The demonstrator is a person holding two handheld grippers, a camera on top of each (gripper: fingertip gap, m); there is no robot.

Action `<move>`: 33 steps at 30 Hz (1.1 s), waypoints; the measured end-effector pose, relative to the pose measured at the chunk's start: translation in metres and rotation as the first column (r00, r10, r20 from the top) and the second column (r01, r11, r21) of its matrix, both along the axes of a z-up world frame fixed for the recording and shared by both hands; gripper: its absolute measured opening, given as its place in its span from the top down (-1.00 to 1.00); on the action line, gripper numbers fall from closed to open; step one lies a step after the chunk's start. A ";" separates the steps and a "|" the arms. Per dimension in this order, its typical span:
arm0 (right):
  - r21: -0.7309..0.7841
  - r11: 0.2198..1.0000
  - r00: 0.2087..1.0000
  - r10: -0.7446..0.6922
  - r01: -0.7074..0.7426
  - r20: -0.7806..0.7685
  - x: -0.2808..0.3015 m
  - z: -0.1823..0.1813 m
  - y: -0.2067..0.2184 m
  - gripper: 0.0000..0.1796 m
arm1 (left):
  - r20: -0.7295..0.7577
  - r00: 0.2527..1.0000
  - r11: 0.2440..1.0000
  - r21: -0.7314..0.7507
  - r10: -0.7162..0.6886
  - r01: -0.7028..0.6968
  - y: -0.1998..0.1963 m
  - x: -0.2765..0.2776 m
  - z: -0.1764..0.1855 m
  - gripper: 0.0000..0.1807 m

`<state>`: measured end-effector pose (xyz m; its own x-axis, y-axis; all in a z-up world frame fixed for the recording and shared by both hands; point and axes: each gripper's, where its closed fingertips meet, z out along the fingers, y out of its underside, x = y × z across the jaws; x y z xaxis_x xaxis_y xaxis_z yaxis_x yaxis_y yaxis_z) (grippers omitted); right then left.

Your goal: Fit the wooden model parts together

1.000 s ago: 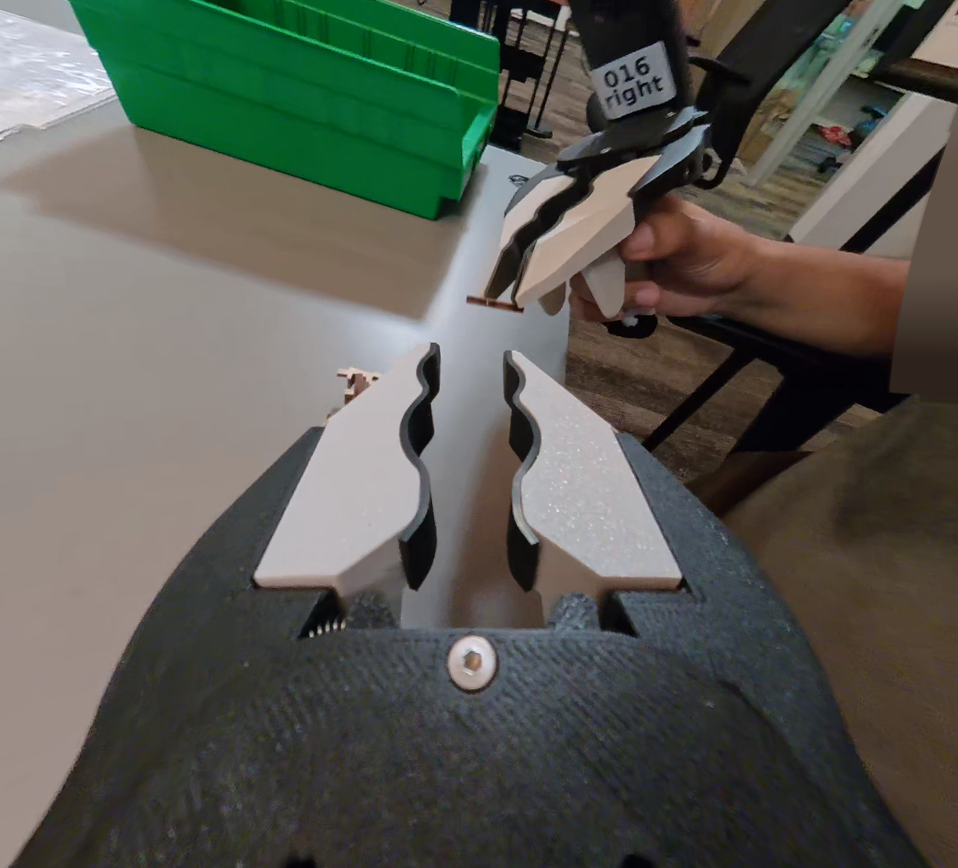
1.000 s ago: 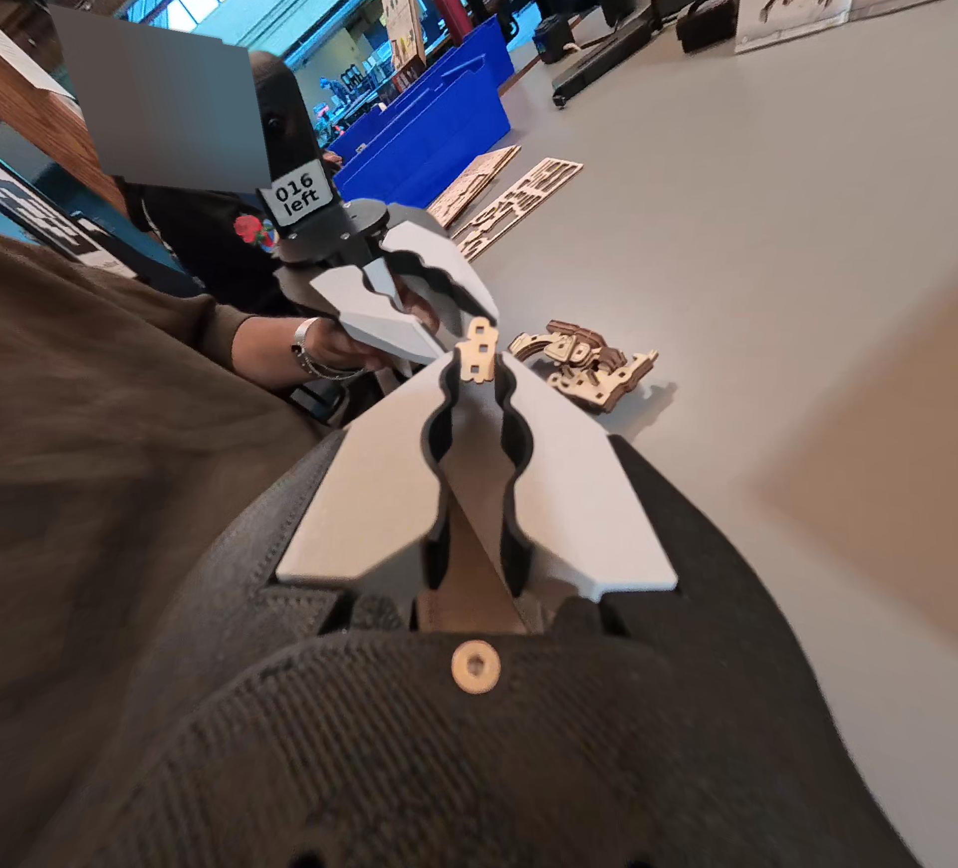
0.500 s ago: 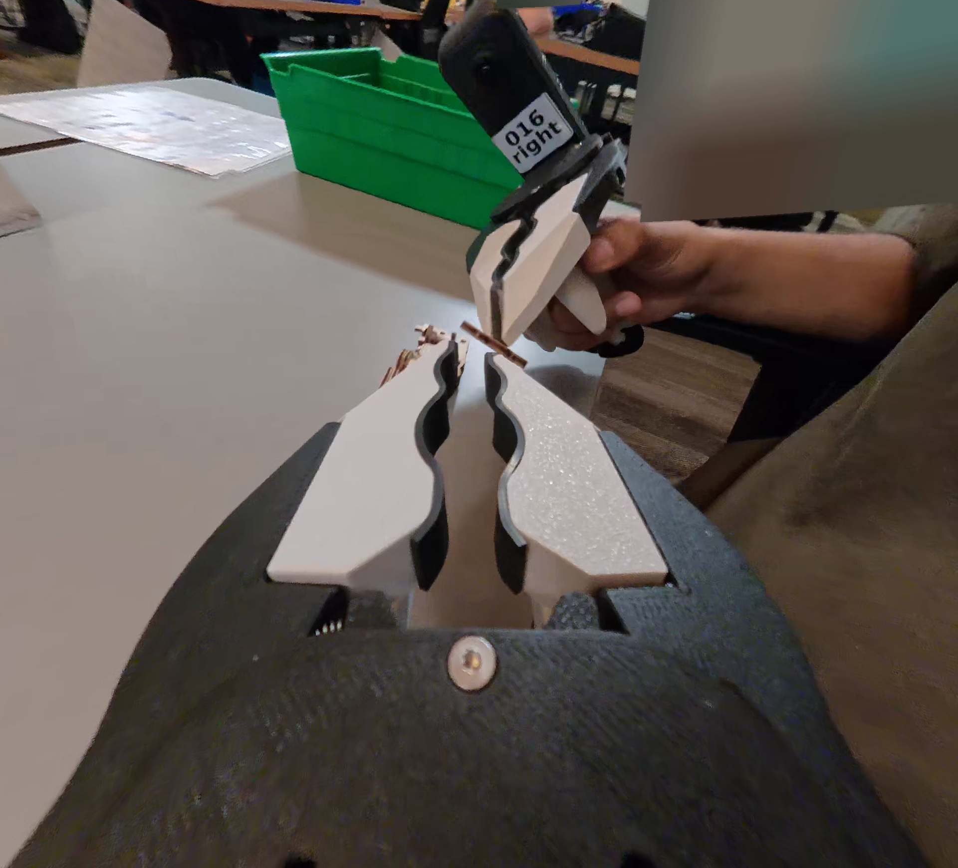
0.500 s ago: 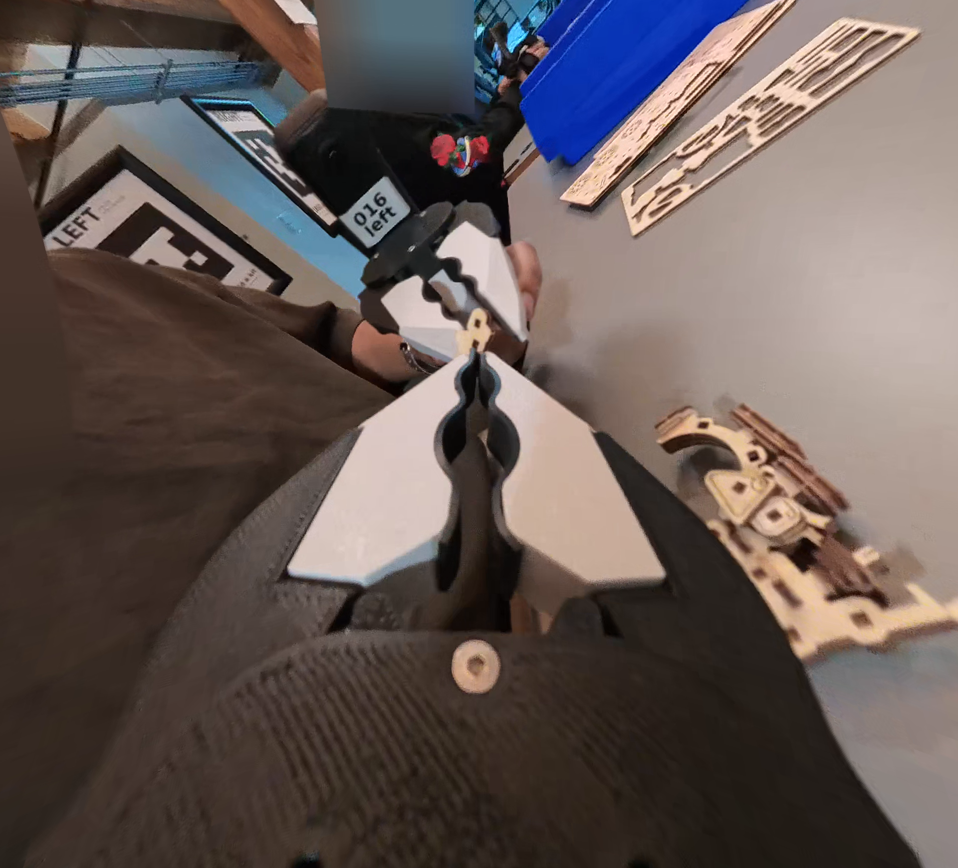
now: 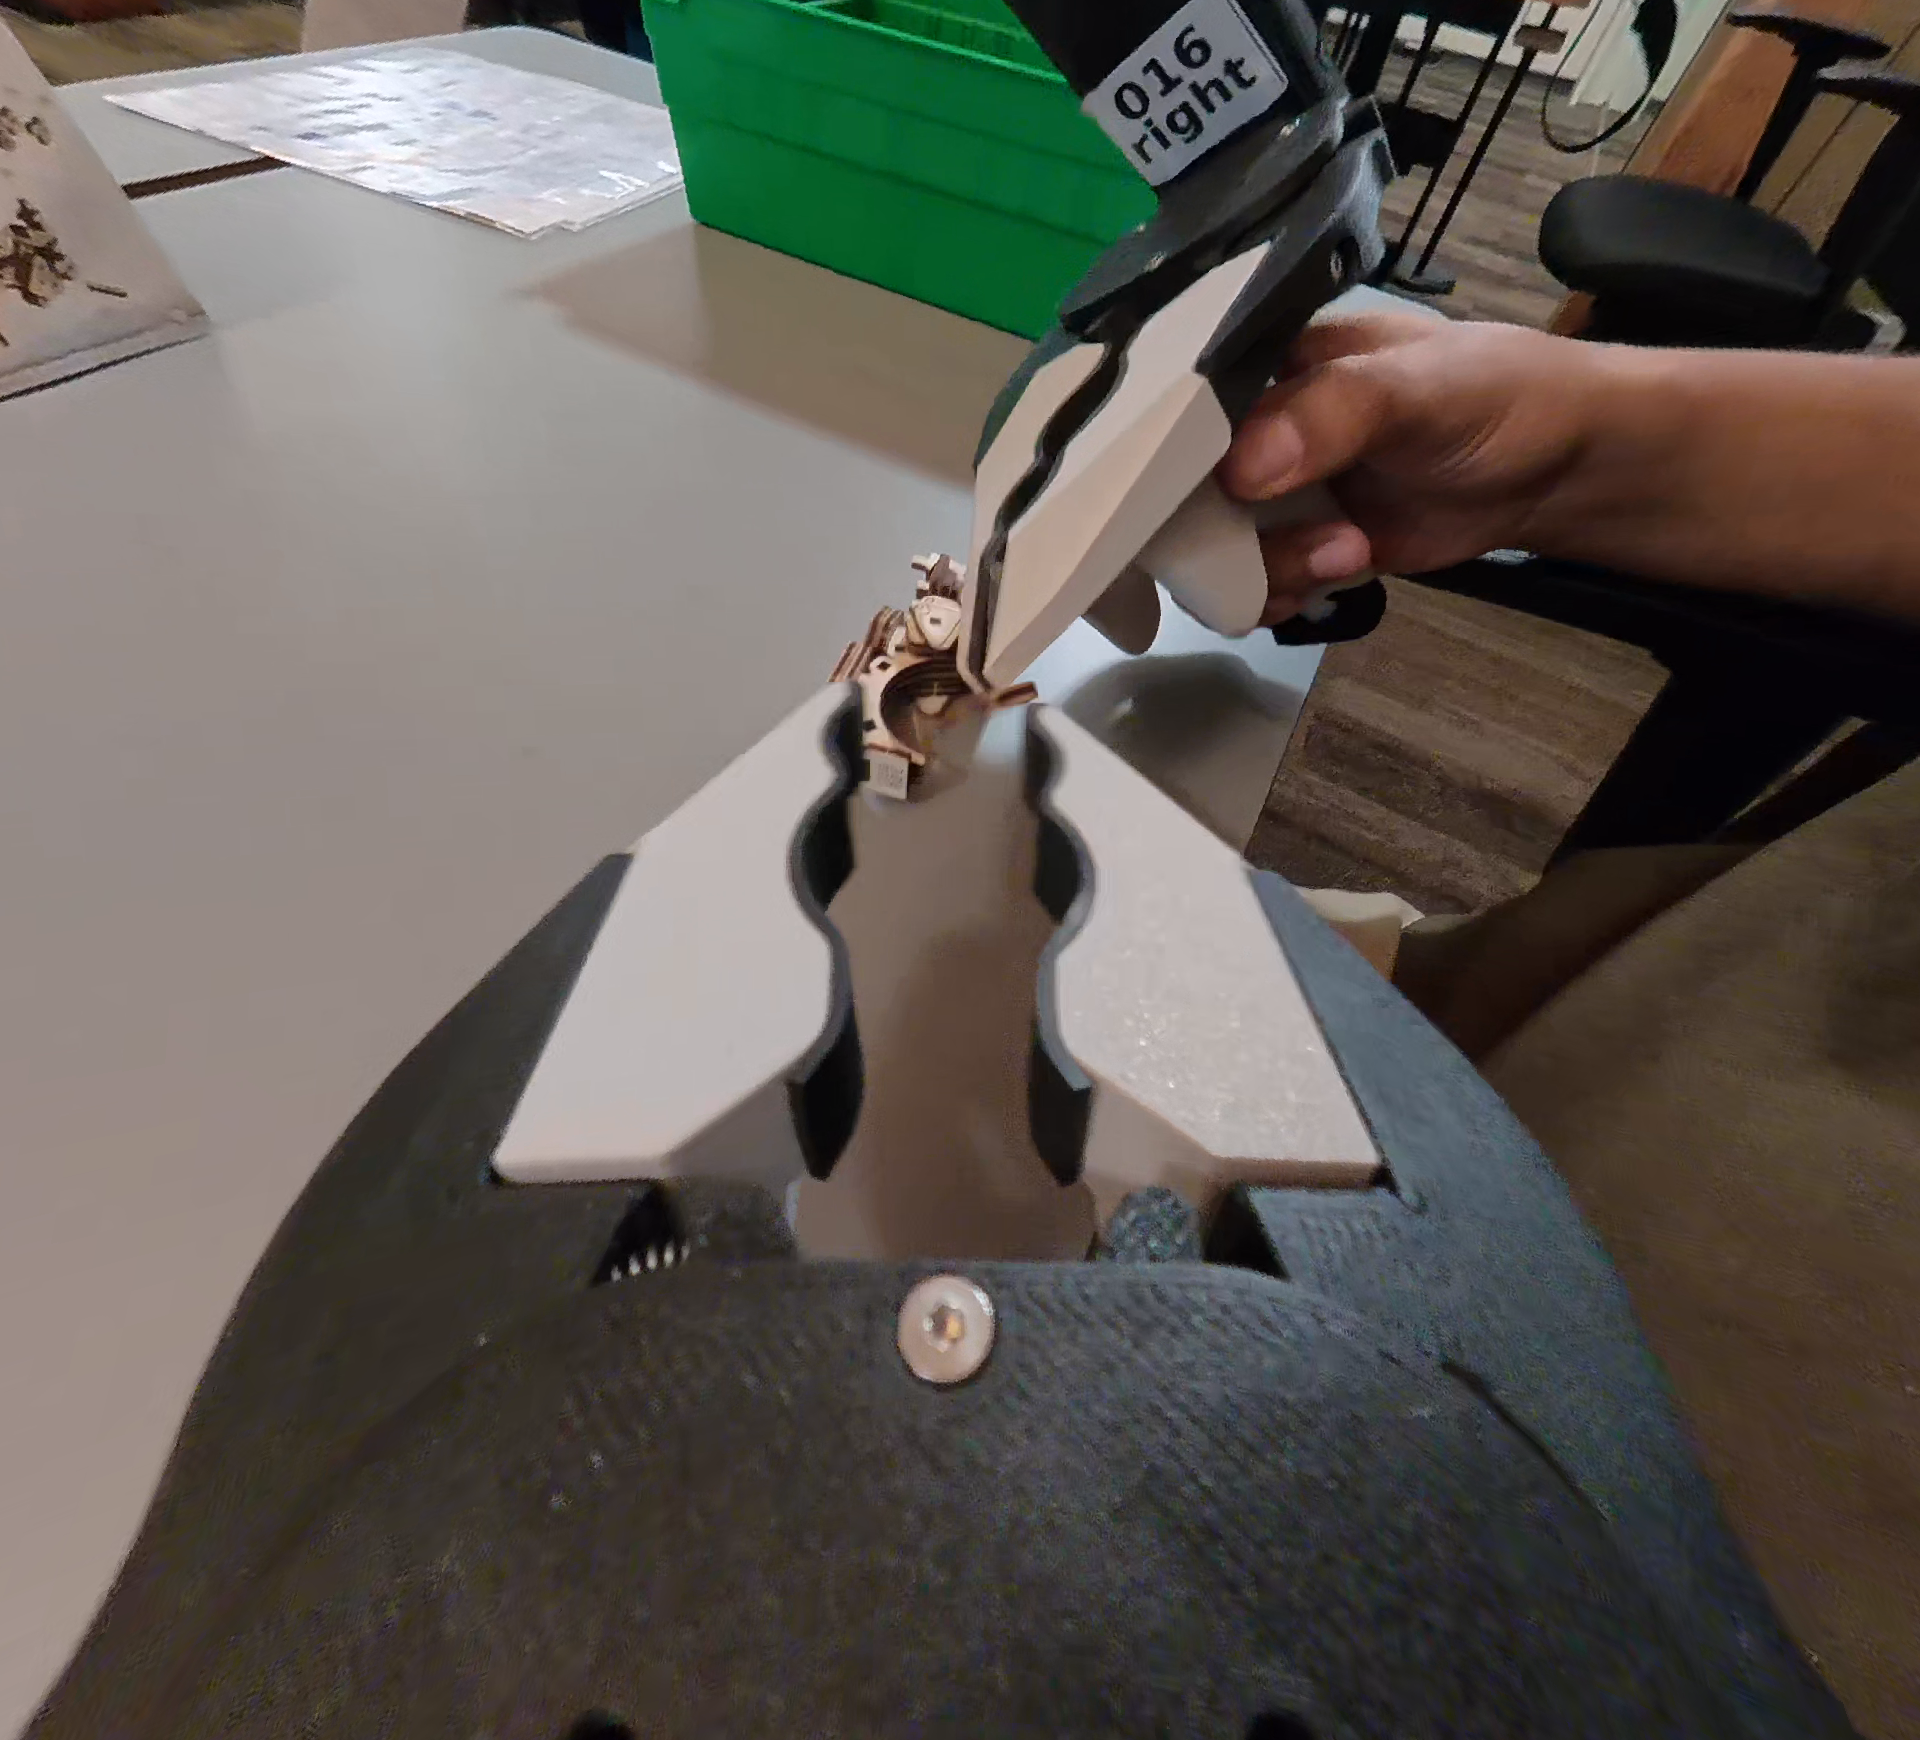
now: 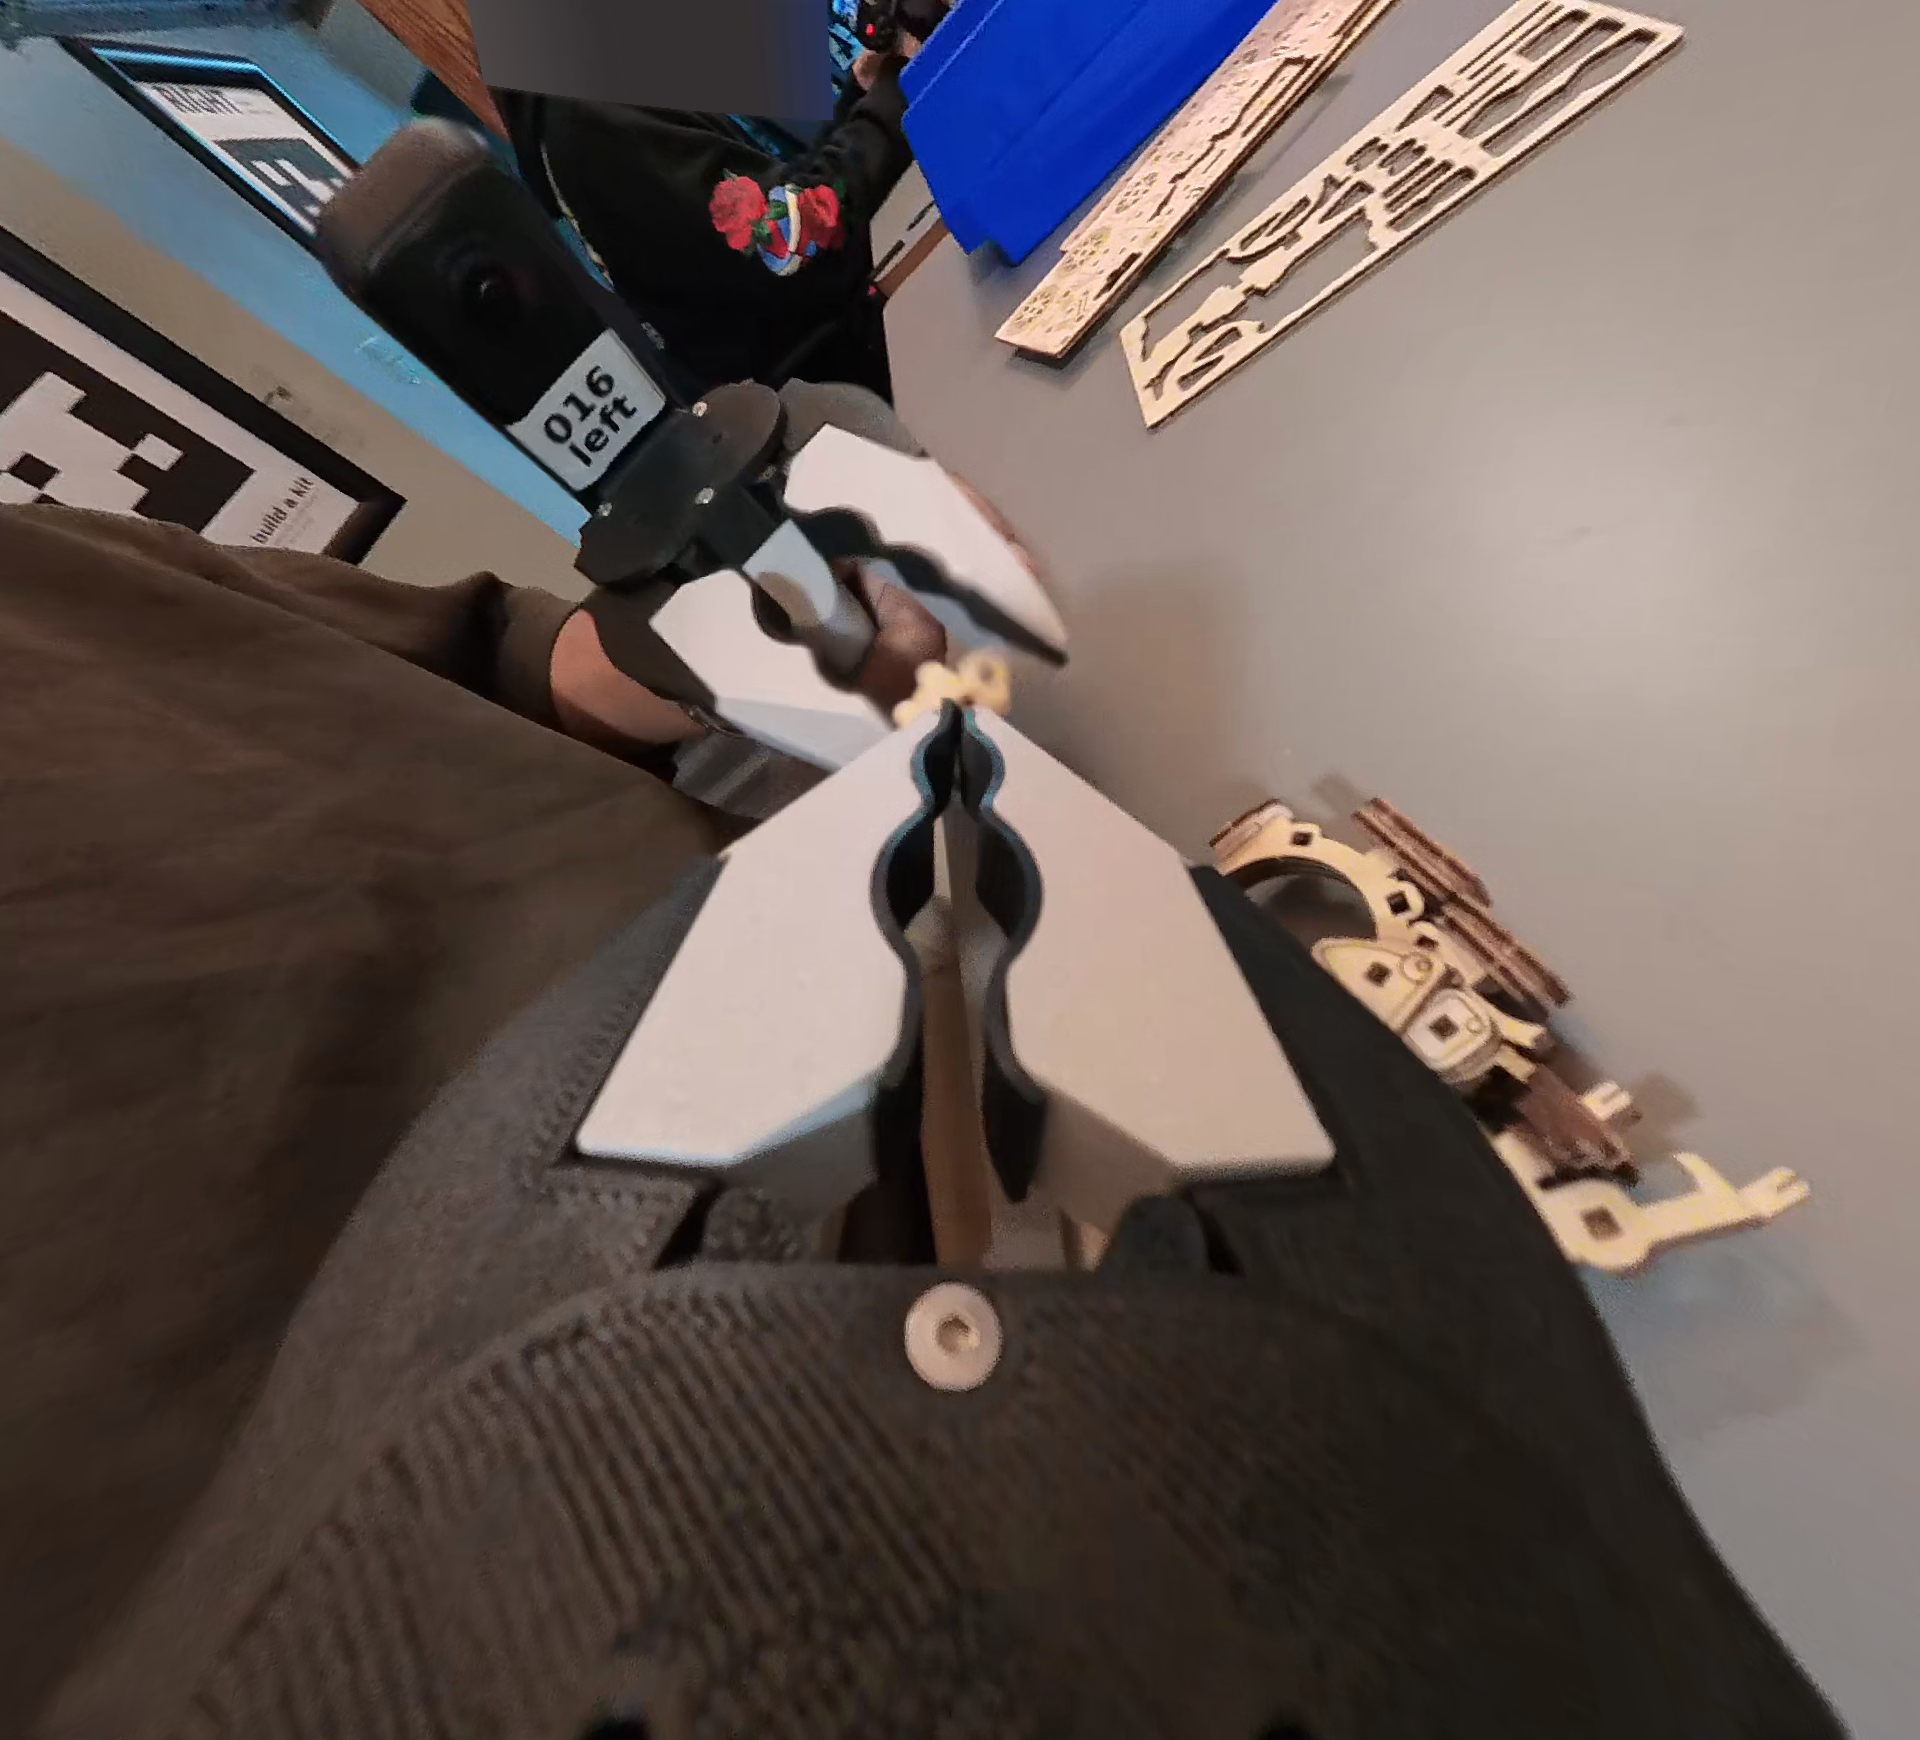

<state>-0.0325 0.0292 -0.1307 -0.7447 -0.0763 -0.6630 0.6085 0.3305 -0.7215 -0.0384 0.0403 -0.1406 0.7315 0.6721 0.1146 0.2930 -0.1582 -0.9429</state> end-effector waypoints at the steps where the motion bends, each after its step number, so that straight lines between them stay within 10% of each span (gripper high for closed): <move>1: 0.013 1.000 1.000 -0.003 0.003 -0.011 0.001 -0.002 0.001 1.00 | 0.004 1.000 1.000 0.017 -0.002 0.002 0.002 -0.001 0.002 0.60; 10: 0.070 0.983 0.972 -0.153 0.167 -0.178 -0.010 -0.009 0.026 1.00 | 0.003 0.999 0.997 -0.064 -0.038 0.038 0.011 -0.014 -0.003 0.76; 18: 0.140 0.943 0.872 -0.212 0.301 -0.441 -0.005 -0.018 0.050 0.93 | -0.034 0.975 0.971 -0.092 0.217 -0.220 -0.082 -0.030 0.021 0.78; 23: 0.134 0.937 0.870 -0.237 0.321 -0.432 0.010 -0.019 0.050 0.85 | 0.182 0.981 0.985 -0.167 0.071 -0.041 -0.080 0.009 -0.028 0.67; 33: 0.129 0.856 0.723 -0.333 0.501 -0.606 0.007 -0.015 0.082 0.81 | 0.112 0.994 0.817 -0.574 0.022 0.046 -0.040 0.010 -0.065 0.63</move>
